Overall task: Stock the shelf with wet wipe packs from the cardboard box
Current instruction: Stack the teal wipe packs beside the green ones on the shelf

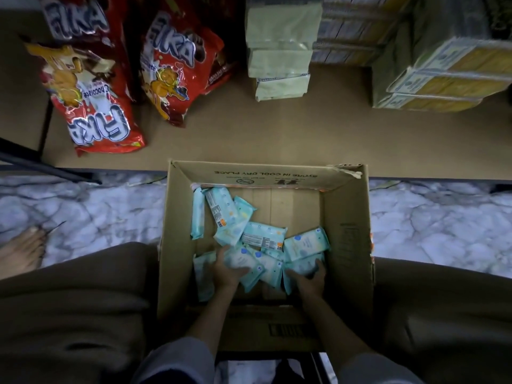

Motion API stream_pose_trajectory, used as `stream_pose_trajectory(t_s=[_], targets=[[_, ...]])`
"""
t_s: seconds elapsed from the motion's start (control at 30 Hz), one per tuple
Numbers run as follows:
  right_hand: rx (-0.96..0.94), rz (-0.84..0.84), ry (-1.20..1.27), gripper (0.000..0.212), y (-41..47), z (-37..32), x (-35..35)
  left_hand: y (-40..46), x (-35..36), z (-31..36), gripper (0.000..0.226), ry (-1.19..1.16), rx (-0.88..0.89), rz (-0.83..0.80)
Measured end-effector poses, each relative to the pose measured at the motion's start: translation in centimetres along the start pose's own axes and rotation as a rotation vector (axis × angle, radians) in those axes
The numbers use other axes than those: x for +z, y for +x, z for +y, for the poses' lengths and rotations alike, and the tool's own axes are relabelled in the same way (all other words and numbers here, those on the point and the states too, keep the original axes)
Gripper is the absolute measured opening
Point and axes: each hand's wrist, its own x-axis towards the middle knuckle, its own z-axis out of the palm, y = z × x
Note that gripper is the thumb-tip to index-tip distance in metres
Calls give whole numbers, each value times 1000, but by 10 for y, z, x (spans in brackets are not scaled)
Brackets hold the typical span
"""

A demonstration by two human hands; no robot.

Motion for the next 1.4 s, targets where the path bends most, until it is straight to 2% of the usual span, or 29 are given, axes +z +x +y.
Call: stream_pose_trajectory(t_s=[0.23, 0.33, 0.4, 0.5, 0.57, 0.77, 1.03, 1.23, 1.4], targets=[[8, -87, -40, 100, -20, -2, -3, -9, -15, -7, 77, -94, -33, -147], [-132, -86, -107, 103, -18, 4, 1, -23, -22, -2, 77, -77, 21, -186], [-254, -114, -137, 106, -29, -8, 5, -35, -28, 12, 75, -79, 105, -208], [-406, -232, -113, 93, -74, -55, -2, -47, -41, 46, 74, -94, 299, -198], [-547, -259, -145, 92, -98, -85, -10, -56, -53, 77, 74, -128, 419, -188], [-849, -249, -183, 87, -162, -155, -48, -110, -98, 164, 70, -217, 719, -178], [-1198, -227, -110, 78, -243, -210, -105, -200, -141, 228, 71, -194, 1061, -198], [-1381, -223, -44, 77, -287, -243, -129, -254, -167, 263, 70, -151, 1243, -220], [-1495, -180, -10, 75, -321, -283, -141, -280, -188, 303, 68, -177, 1332, -143]])
